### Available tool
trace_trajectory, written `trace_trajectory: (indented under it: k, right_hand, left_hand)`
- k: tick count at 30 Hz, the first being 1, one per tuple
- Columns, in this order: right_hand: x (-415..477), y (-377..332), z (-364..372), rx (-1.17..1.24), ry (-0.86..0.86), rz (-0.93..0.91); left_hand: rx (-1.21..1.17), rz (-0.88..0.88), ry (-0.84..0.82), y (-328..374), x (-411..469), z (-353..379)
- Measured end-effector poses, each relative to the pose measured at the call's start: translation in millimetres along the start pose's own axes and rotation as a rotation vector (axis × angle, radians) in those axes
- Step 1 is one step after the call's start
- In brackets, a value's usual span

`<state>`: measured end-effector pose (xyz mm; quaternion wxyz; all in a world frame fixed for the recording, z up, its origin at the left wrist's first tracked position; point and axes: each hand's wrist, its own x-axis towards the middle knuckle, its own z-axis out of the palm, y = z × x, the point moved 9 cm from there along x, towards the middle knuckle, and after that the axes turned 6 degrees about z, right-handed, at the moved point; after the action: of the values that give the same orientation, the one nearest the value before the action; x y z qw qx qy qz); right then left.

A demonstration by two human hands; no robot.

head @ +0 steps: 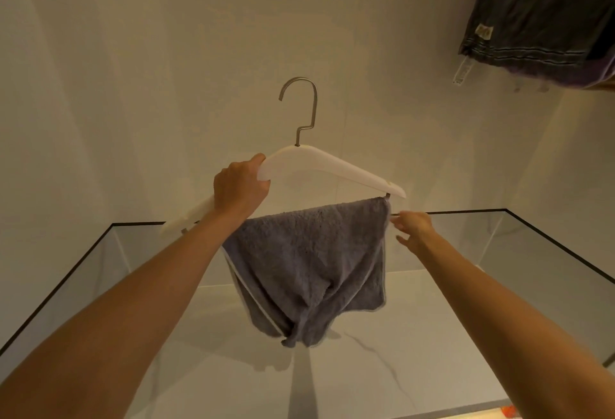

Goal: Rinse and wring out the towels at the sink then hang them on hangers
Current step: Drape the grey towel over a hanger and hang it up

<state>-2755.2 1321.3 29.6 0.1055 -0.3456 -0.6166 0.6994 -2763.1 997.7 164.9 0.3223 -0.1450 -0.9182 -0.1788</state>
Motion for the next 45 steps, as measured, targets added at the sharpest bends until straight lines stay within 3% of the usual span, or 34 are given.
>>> trace_trajectory:
  k: [2,4,6,8,11,16,19,21,24,26,28,32,35,37,39,42,43,45]
  right_hand:
    - [-5.1,-23.4,-15.2,-0.245,0.224,-0.230]
    - [-34.5,-64.7,-3.3,-0.522,0.316,-0.652]
    - [-70.6,-87.0,40.1,-0.765,0.133,-0.983]
    - [-93.5,-86.2,83.0,-0.973,-0.129,-1.083]
    - [-106.4,-79.8,105.8,-1.044,-0.245,-1.055]
    - [-114.4,-90.5,91.3,-0.788,-0.086,-1.060]
    - [-104.1,-103.3,72.0,-0.665,0.004,-0.981]
    - [-92.6,-111.0,61.4,-0.598,-0.013,-0.904]
    - [-84.7,-119.4,50.6,-0.428,-0.121,-0.807]
    - [-83.4,-123.4,45.9,-0.324,-0.191,-0.758]
    - [-83.2,-127.1,40.6,-0.260,-0.229,-0.729]
    - [-78.1,-133.5,24.4,-0.177,-0.246,-0.683]
    - [-69.4,-135.0,8.7,-0.126,-0.236,-0.646]
    - [-63.4,-136.8,-1.7,-0.098,-0.200,-0.644]
    - [-57.3,-138.6,-10.5,-0.096,-0.146,-0.662]
    - [-49.5,-135.7,-20.4,-0.112,-0.081,-0.686]
    - [-47.7,-133.7,-21.1,-0.100,-0.084,-0.684]
    - [-44.8,-130.2,-21.9,-0.055,-0.101,-0.670]
  left_hand:
    - [-0.001,0.005,0.010,-2.0,1.4,-0.7]
    - [0.001,0.049,-0.001,2.5,2.8,3.0]
    - [0.000,0.113,-0.015,13.4,4.0,6.8]
    - [-0.013,0.160,-0.020,24.5,6.2,8.6]
    - [-0.023,0.205,0.002,35.5,8.9,8.7]
    - [0.038,0.138,0.077,23.0,14.7,7.3]
    - [-0.043,0.137,0.174,9.1,0.3,6.1]
    - [-0.155,-0.029,0.228,-19.7,-16.1,11.2]
    - [-0.382,-0.356,-0.091,-58.1,-39.7,66.9]
    - [-0.528,-0.432,-0.301,-57.6,-52.8,101.9]
    - [-0.619,-0.483,-0.337,-54.4,-56.5,114.7]
    - [-0.734,-0.620,-0.219,-65.1,-43.6,110.5]
    - [-0.844,-0.553,-0.286,-52.1,-34.1,116.9]
    - [-0.752,-0.463,-0.274,-45.3,-27.3,113.0]
    - [-0.593,-0.444,-0.112,-52.8,-21.3,94.5]
    - [-0.560,-0.540,0.251,-65.0,-19.7,53.9]
    - [-0.571,-0.470,0.244,-58.7,-12.2,50.8]
    - [-0.560,-0.226,-0.012,-30.1,3.6,63.9]
